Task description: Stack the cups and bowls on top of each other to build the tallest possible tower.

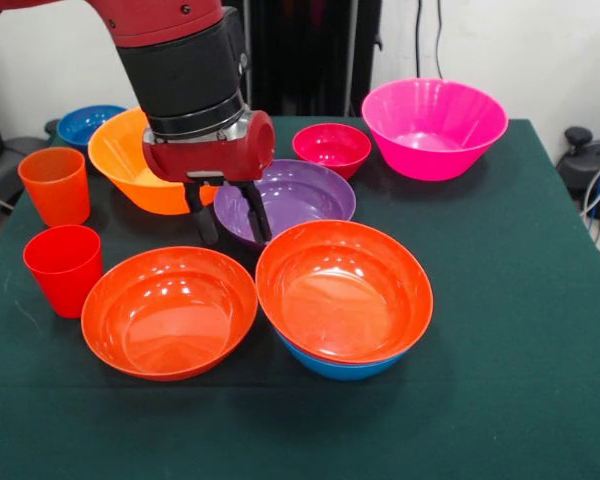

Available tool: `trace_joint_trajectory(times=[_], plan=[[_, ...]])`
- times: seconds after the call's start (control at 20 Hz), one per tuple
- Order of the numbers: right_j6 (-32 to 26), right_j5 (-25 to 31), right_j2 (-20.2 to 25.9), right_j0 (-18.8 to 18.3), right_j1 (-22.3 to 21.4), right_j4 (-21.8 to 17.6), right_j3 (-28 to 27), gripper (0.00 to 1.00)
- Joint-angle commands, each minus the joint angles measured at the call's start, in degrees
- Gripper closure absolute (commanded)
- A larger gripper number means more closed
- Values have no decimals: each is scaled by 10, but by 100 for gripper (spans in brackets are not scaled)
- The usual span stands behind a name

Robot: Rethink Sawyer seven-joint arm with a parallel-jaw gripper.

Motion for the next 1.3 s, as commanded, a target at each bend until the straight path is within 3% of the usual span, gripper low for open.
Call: trace_joint_trajectory(times=[0.05, 0.85, 1.25, 1.3], plan=[[-117, -15, 12, 19, 12, -65, 48, 0], [-83, -46, 5, 47, 50, -62, 27, 0], [-23, -57, -42, 90, 47, -65, 5, 0], [-15, -62, -49, 95, 44, -66, 5, 100]])
